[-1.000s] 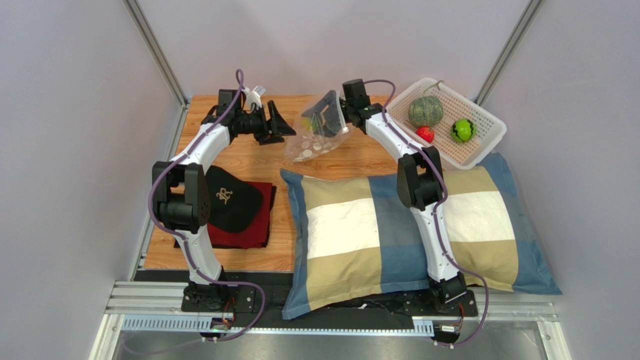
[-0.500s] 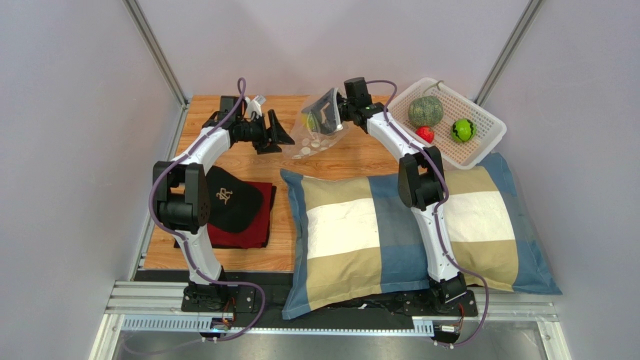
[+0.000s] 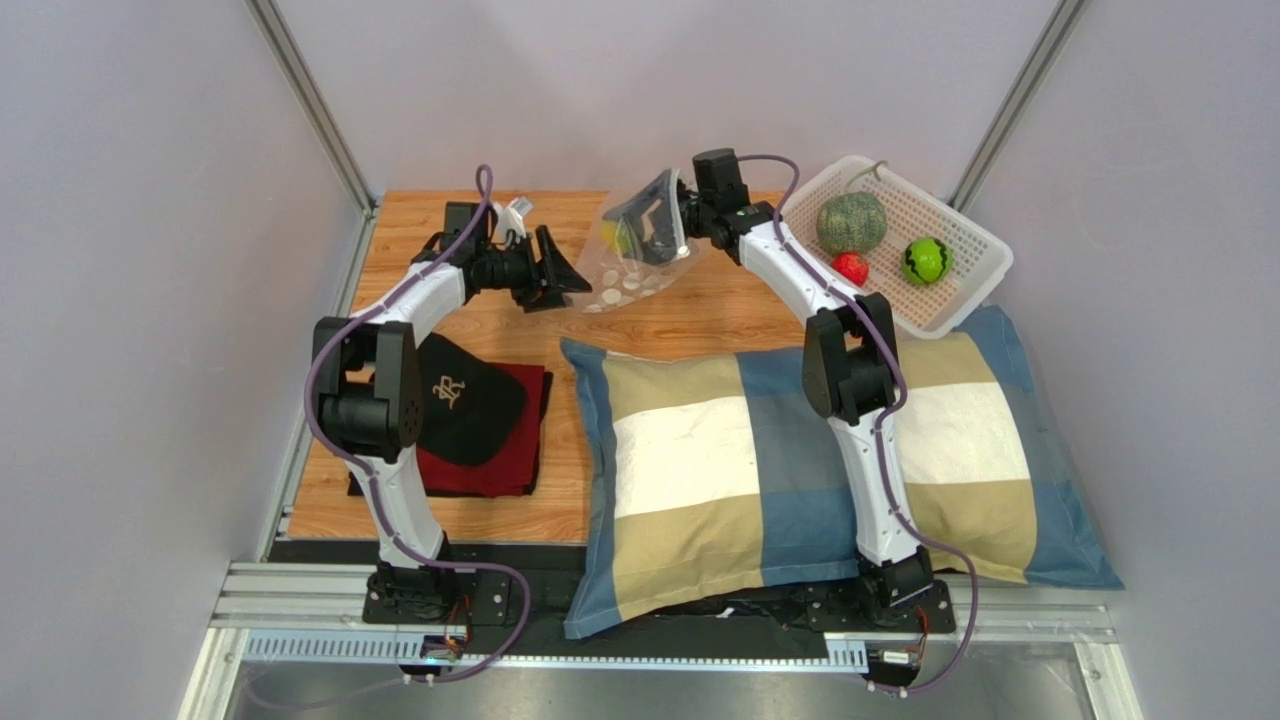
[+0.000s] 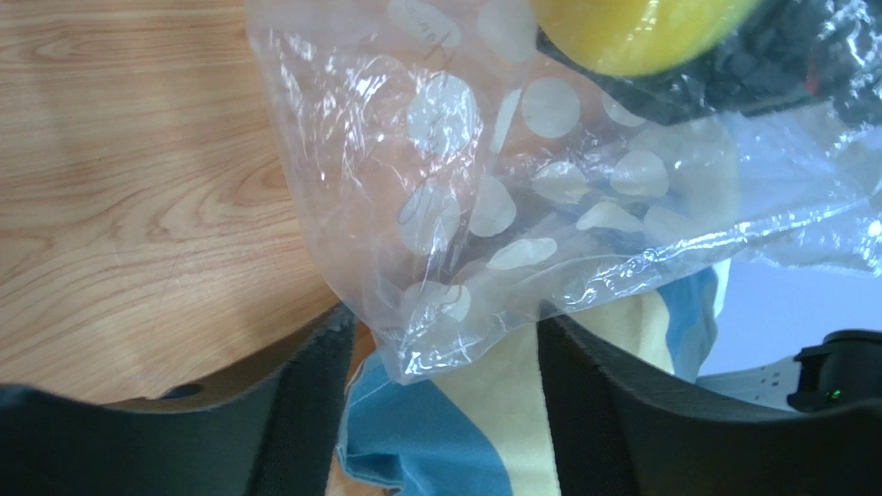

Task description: Open the zip-top bag and remove the fake food

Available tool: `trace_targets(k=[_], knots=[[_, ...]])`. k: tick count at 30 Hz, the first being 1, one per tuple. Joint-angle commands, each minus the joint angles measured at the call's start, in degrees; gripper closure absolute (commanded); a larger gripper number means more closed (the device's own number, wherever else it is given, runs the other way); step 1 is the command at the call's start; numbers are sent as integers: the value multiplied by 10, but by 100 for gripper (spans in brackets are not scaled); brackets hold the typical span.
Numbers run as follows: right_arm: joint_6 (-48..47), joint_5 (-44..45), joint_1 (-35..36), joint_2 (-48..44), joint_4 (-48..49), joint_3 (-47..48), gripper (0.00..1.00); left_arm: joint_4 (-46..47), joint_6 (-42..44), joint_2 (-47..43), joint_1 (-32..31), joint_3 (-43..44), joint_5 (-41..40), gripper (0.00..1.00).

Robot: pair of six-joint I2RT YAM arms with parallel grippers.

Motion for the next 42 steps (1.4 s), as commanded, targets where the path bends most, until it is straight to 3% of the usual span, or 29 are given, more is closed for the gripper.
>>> trace_targets(k=[1,3,4,6,7,16,21,25,31,33,34,36,37,42], knots=[[10,-22,1,-44,29,-3,98,55,-25,18,0,5,15,42],[9,-25,2,-49,28,-4,99,56,-28,28,0,17,-2,62],[9,-26,2,-50,29,-8,99,44,-25,32,1,34,-11,85],[1,-28,1,-57,22,-14,99,27,-11,38,2,50,-51,100],[-5,-27,2,-61,17,-17,99,14,-7,38,3,59,-69,100],[-192,19,-20,-85,-156,26,99,-24,36,9,14,53,-287,100],[-272,24,-30,-96,-197,47,98,-52,61,22,16,75,-313,100],[-222,-70,-53,-104,-135,19,99,-61,77,30,17,89,-338,100],[-275,-1,-101,-135,-202,23,99,-93,91,46,21,137,-338,100],[-317,34,-121,-134,-249,44,99,-131,101,54,21,170,-341,87],[-333,47,-140,-130,-264,54,99,-146,111,54,21,180,-352,73],[-359,73,-161,-130,-283,63,99,-179,120,48,21,200,-361,61],[-367,83,-181,-130,-288,62,99,-193,126,45,21,208,-373,51],[-390,130,-225,-118,-313,66,97,-285,127,20,21,258,-431,43]])
